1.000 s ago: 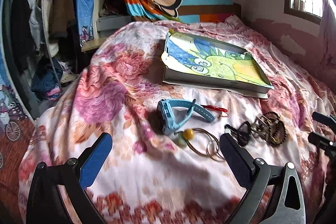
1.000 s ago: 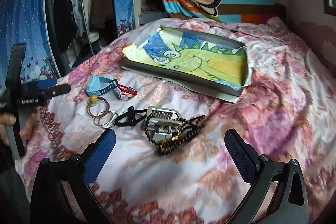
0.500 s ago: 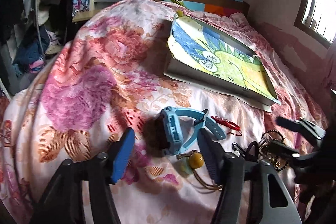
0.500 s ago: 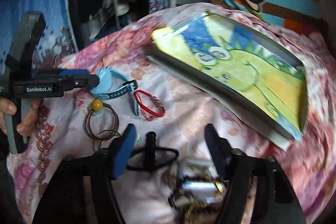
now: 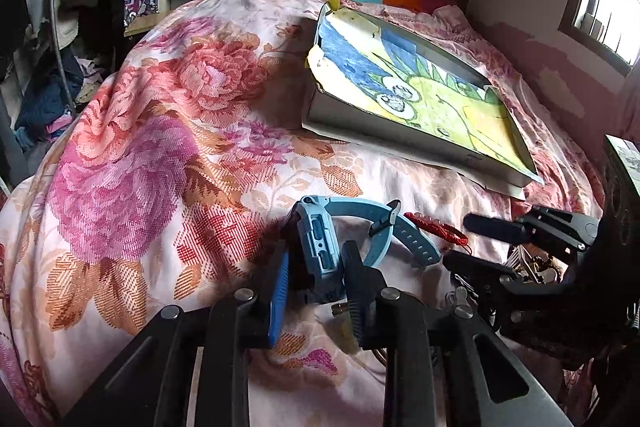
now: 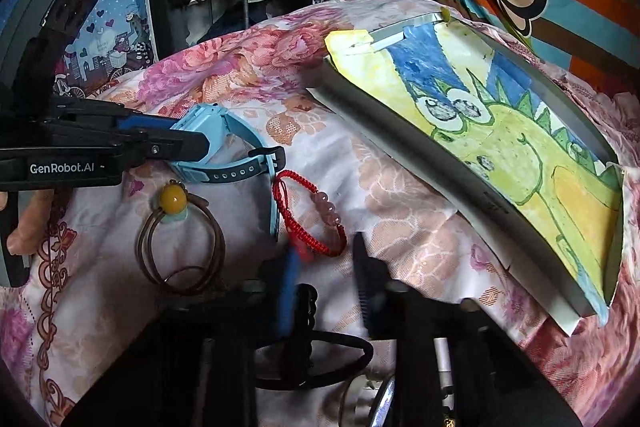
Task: Organize jewelry
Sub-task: 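Grasp the blue watch with the left gripper while the right gripper grasps the red bracelet, then lower the watch into the tray and open the left gripper while the right releases the bracelet there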
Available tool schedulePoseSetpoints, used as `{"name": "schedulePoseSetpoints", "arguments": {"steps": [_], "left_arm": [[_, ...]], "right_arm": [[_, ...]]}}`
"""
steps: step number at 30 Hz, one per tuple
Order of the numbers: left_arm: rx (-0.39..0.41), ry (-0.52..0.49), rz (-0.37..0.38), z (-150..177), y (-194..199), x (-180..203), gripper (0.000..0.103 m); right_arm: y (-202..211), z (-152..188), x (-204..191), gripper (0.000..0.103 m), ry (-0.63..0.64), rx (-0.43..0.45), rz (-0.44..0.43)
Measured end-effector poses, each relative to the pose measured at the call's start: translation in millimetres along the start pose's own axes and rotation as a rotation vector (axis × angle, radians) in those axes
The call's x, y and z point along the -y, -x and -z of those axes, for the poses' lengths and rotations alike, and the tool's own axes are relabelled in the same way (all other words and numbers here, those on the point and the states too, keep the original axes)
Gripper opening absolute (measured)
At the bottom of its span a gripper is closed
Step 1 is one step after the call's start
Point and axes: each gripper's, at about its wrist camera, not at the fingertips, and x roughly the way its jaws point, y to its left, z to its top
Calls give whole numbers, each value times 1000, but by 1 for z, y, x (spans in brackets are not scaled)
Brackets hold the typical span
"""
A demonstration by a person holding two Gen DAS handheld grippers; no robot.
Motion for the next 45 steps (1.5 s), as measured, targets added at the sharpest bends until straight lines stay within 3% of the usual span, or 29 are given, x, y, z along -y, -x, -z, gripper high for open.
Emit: {"name": "schedulePoseSetpoints", "arguments": {"steps": [15,20,24,27,34,41,45], "left_arm": [[84,12,-53,-5,15,11,20],[186,18,-47,-16,30,22,20],[294,40,3,-42,35,33,20],[326,26,31,-66,22,47,20],[251,28,51,-102,-31,70,20],[141,3,21,-99,-74,80,20],[130,9,12,-97,-77,76,20]], "right_arm": [[31,-2,27,5,-113,139,6],[46,-9,48,5,-170,188,45],[60,-12,77,5,-248,239,105],[62,-12,101,5,-317,251,132],[37,0,149,5,-462,189,176],[9,13,161,5,-537,121,186],[9,15,163,6,-543,115,192]]}}
